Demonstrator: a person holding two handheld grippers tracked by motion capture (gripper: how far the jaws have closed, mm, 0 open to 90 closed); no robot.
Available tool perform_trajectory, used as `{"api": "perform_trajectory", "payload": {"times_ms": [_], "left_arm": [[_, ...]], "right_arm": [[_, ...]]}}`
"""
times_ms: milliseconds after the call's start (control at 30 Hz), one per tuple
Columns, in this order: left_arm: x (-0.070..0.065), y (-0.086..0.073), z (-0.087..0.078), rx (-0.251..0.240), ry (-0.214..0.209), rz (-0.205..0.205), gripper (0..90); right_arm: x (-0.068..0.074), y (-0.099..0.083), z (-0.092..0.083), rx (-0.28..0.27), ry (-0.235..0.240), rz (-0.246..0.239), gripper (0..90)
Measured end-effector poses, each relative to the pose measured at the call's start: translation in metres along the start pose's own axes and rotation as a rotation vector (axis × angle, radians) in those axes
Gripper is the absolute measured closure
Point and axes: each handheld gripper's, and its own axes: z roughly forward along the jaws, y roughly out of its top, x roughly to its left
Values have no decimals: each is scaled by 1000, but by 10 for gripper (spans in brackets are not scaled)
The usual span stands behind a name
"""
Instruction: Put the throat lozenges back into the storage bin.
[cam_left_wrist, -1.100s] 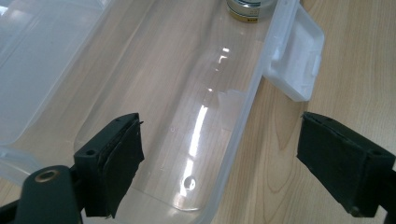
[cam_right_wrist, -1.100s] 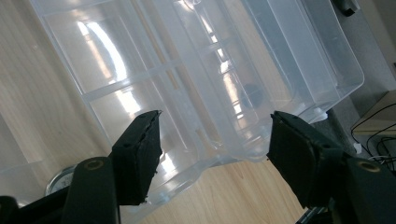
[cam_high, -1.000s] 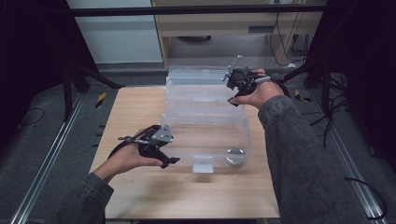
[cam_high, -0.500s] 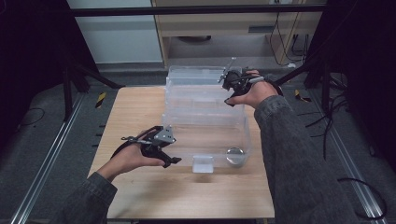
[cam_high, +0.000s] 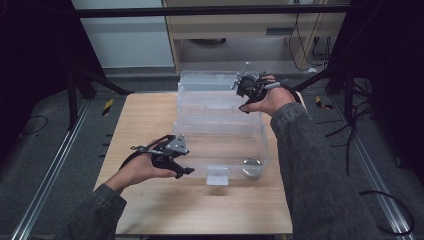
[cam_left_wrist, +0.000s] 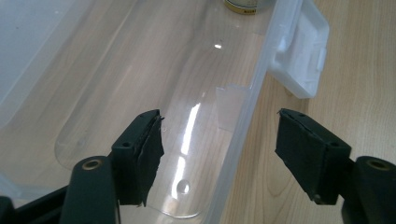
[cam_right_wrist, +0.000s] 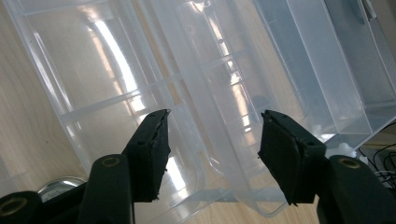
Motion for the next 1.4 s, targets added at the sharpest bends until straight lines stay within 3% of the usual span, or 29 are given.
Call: {"api": "perform_trajectory", "payload": {"times_ms": [333,700,733,1033,1400], "left_arm": [[-2,1,7,47,-16,21,385],[-1,-1,13,80,-20,32,547],[-2,-1,16,66,-59,21,555],[0,-2,16,75,-52,29,672],[-3,-3,17,73,-65,19,774]], "right_arm": [[0,0,4,10,3,-18,444],[-1,5,15,26,21,-40,513],[-1,5,16,28,24,-46,520],[-1,5,21,41,35,-63,585],[1,2,19,28,-1,-116,719]]}}
